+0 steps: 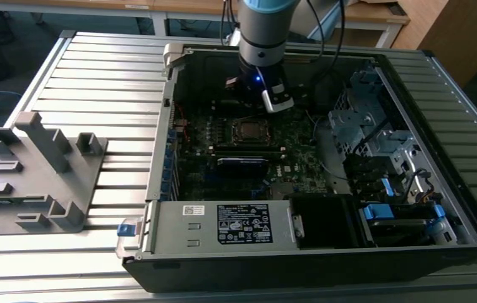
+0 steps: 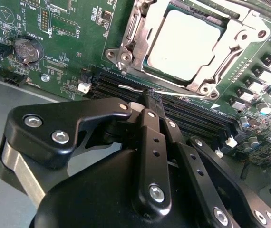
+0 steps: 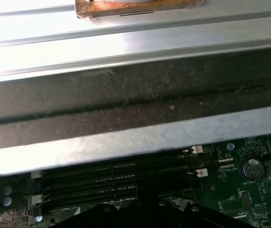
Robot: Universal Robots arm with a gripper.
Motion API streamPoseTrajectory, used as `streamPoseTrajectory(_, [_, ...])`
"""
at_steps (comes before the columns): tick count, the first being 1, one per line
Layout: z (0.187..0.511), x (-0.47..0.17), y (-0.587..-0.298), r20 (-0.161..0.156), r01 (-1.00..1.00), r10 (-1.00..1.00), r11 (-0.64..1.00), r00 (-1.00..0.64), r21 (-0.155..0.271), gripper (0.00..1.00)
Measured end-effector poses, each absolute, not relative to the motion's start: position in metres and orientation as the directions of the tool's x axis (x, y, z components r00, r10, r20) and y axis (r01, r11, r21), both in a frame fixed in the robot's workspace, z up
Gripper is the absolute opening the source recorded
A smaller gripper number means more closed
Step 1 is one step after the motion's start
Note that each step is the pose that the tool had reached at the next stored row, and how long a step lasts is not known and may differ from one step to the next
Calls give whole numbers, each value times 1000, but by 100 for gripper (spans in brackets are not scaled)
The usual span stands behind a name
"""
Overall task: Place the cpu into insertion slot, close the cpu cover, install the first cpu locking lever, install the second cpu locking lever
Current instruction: 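Install the first cpu locking lever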
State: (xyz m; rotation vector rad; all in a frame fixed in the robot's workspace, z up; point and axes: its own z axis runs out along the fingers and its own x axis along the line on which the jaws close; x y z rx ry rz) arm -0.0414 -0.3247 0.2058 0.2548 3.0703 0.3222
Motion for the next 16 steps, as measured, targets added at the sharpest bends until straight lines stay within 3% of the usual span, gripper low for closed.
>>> streamPoseTrajectory(16, [203,-44,-325,-45,160,173,964,-984,213,11])
